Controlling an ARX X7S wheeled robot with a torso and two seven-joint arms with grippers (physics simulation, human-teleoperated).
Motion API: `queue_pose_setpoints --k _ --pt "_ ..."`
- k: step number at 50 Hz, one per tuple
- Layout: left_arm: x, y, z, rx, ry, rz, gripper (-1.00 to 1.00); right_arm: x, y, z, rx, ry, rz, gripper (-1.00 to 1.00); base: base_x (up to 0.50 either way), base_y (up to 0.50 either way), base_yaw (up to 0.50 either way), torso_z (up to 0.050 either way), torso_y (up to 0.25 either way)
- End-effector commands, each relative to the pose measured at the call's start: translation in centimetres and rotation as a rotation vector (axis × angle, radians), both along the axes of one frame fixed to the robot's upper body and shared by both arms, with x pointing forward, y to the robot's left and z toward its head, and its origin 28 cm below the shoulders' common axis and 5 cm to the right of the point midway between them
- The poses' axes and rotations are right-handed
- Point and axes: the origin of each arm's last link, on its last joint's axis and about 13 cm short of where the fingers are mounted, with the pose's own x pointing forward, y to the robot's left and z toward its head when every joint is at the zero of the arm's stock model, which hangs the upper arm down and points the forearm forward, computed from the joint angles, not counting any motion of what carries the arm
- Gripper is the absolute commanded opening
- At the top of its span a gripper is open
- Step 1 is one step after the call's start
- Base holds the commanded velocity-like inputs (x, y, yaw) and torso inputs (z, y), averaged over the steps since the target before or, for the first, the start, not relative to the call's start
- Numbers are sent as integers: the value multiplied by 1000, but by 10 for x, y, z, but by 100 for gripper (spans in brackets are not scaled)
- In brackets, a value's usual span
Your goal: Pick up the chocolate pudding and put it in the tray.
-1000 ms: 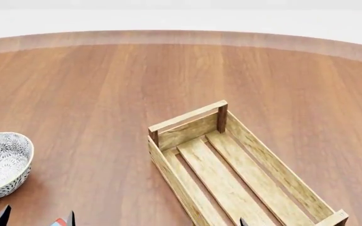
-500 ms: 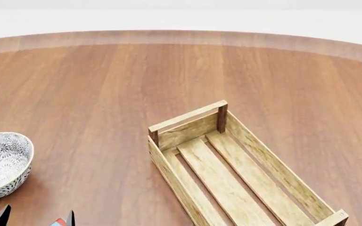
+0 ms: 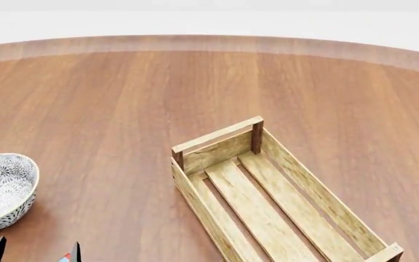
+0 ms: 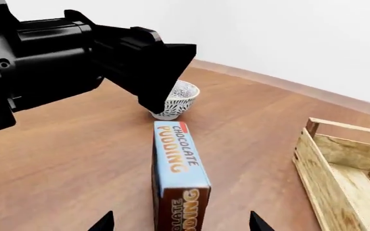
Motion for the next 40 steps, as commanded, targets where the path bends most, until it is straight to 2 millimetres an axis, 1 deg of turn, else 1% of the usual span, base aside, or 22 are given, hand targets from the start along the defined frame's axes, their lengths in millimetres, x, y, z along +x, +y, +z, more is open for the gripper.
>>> queue_pose_setpoints --k 1,18,40 --pt "0 1 1 -2 -5 3 100 10 7 -17 -2 59 38 100 0 0 0 0 0" --pt "0 2 3 -2 -7 4 100 19 7 -24 24 72 14 100 0 0 0 0 0" --pt "-1 2 4 -3 -10 4 100 29 14 -37 46 91 6 100 0 0 0 0 0"
